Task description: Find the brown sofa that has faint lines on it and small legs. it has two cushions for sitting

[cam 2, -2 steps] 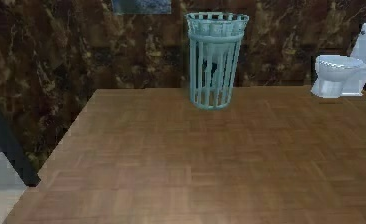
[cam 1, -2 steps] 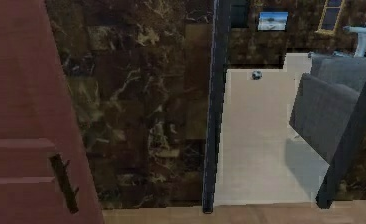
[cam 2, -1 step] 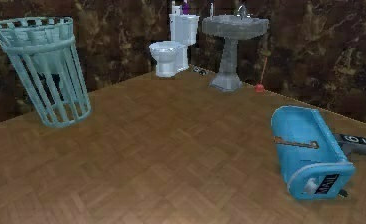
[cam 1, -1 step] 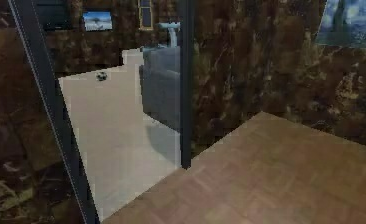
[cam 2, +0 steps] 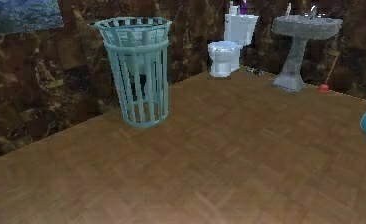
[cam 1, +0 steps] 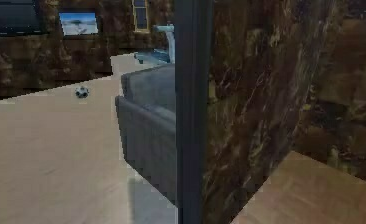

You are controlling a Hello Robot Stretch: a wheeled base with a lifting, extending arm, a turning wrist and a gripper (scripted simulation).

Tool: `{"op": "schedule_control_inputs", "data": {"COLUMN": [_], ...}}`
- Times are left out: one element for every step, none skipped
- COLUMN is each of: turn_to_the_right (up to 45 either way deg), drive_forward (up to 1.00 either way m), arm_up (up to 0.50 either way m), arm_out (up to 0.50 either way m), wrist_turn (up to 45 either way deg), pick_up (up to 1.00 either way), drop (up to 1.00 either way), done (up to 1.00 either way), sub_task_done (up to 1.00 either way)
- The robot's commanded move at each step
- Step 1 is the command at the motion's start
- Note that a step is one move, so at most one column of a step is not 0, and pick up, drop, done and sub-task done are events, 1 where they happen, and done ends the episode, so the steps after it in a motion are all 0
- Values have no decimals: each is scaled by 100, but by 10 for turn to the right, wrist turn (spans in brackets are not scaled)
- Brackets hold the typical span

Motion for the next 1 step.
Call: {"op": "schedule_control_inputs", "data": {"turn_to_the_right": [-360], "drive_forward": [0], "arm_up": [0], "arm_out": [0], "wrist_turn": [0], "pick_up": [0], "drop": [0], "done": [0], "sub_task_done": [0]}}
